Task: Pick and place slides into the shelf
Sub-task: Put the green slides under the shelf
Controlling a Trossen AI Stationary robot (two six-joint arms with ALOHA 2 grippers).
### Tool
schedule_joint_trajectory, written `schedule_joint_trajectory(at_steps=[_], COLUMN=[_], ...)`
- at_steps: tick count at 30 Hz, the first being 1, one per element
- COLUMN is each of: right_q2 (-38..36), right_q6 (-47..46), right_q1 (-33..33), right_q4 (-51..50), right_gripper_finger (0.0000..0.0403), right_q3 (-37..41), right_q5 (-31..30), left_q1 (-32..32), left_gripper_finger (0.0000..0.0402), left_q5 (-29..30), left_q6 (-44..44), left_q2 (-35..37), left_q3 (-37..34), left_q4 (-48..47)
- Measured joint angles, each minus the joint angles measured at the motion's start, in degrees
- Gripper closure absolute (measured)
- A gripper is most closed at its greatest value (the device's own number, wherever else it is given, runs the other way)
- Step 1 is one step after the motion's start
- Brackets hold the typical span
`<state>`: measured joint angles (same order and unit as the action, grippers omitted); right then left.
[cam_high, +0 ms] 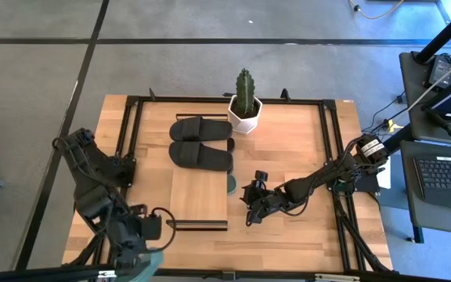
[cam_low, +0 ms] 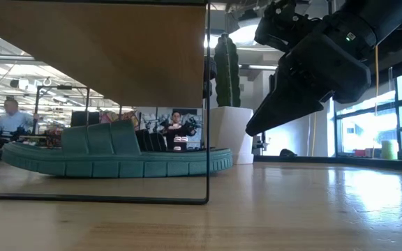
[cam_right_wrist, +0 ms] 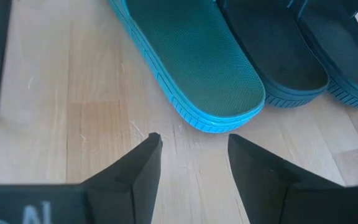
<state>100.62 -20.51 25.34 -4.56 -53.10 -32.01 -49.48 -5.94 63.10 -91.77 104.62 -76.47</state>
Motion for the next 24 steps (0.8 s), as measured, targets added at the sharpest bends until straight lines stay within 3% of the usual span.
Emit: schedule_joint_trajectory(at_steps=[7, 18, 24], right_q2=[0.0, -6.51, -9.54], right_q6=[-0.07, -4.74, -4.48], right_q1=[0.13, 4.32, 6.68], right_q4=[-0.19, -1.36, -1.24], right_gripper_finger=[0.0216, 0.0216, 0.0216], right_q3=[0.0, 0.0, -0.02], right_q5=[0.77, 2.77, 2.73], left_q1=[1.08, 10.64, 17.51], left_gripper_finger=[0.0399, 0.0399, 0.0399], left_q5=[5.93, 7.25, 11.87], left_q6=[-13.04, -55.11, -79.37], left_q2=[0.02, 0.0, 0.0], left_q3=[5.05, 9.02, 9.79], left_q4=[7.24, 9.39, 15.2])
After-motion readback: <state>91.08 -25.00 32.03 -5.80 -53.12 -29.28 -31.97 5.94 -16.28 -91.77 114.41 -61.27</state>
